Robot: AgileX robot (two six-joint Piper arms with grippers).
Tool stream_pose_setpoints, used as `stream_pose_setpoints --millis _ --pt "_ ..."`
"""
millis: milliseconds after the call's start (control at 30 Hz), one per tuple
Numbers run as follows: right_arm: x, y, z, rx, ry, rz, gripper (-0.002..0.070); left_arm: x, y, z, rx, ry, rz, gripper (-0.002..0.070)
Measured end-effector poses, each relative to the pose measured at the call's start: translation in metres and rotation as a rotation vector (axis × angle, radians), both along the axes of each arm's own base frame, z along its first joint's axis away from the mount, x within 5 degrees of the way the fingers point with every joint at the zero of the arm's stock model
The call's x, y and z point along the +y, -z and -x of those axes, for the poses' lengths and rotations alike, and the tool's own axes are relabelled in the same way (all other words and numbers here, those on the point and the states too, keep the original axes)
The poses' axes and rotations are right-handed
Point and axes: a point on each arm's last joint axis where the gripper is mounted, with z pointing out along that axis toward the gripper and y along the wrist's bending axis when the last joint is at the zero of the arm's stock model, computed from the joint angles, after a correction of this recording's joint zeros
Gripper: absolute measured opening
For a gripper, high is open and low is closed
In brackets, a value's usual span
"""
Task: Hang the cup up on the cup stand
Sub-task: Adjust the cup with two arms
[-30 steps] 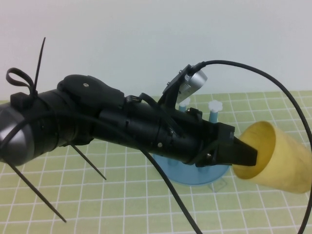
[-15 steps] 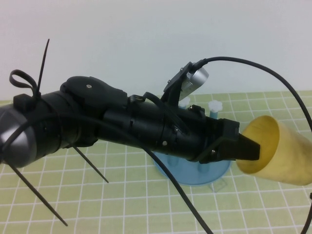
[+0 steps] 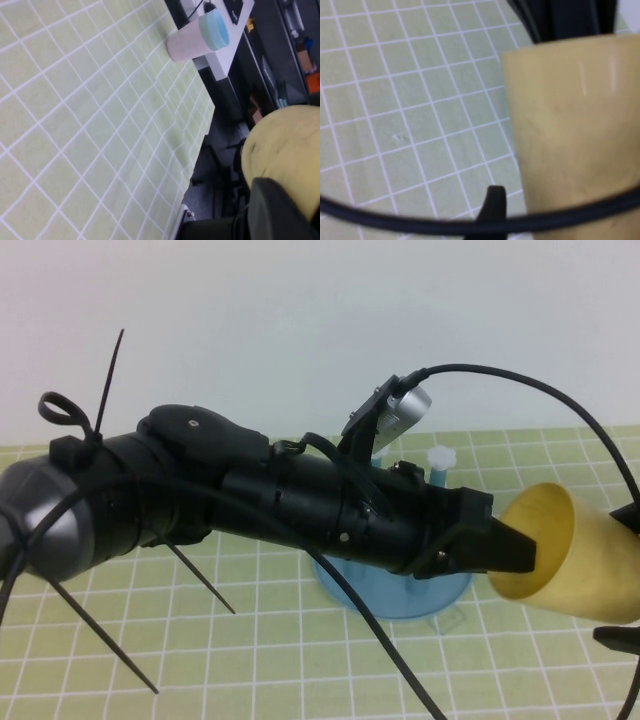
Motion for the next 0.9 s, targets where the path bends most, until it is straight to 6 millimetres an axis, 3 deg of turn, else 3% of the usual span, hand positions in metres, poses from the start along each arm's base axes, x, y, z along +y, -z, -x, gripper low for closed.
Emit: stream_pose_setpoints --millis 767,900 --pt "0.012 0.017 -0.016 0.062 -0.065 0.039 0.0692 -0.007 0.012 -0.003 0.073 0.047 0.044 0.0008" --pt "0.012 0.017 -0.016 0.065 -0.066 0.040 0.0629 -0.007 0.012 -0.002 0.069 0.050 0.045 0.0008"
